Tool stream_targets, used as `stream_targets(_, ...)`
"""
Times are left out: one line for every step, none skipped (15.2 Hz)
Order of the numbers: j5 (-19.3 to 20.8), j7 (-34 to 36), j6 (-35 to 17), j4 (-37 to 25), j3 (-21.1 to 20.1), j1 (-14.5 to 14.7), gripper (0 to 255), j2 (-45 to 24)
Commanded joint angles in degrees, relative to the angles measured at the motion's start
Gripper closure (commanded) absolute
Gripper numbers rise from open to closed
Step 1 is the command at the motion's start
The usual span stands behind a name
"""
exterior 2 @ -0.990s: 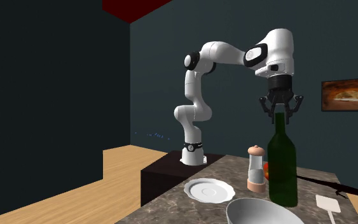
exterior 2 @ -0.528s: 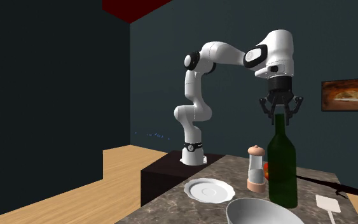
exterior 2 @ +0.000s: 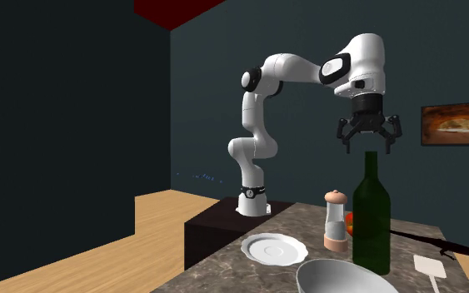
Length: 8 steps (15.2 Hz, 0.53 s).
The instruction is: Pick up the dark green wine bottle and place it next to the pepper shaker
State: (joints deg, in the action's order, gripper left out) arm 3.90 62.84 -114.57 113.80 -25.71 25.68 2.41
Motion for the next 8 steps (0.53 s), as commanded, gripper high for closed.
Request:
stream_targets(-0.56, -0.48, 3.34, -2.39, 0.06, 0.0, 0, 1.01)
stream_targets(-0.73, -0.6, 4.81, -3.6, 0.06, 0.02, 0, 1.31)
stream_targets(-0.73, -0.6, 4.81, -3.6, 0.06, 0.02, 0, 1.31)
stream_targets(-0.74, -0.6, 4.81, -3.59, 0.06, 0.02, 0, 1.32)
stream_targets(-0.73, -0.6, 4.81, -3.59, 0.06, 0.02, 0, 1.31)
stream_targets(-0.73, -0.6, 4.81, -3.6, 0.06, 0.02, 0, 1.31)
stream_targets(-0.73, -0.6, 4.81, -3.6, 0.06, 0.02, 0, 1.31)
stream_targets(-0.73, -0.6, 4.81, -3.6, 0.06, 0.02, 0, 1.31)
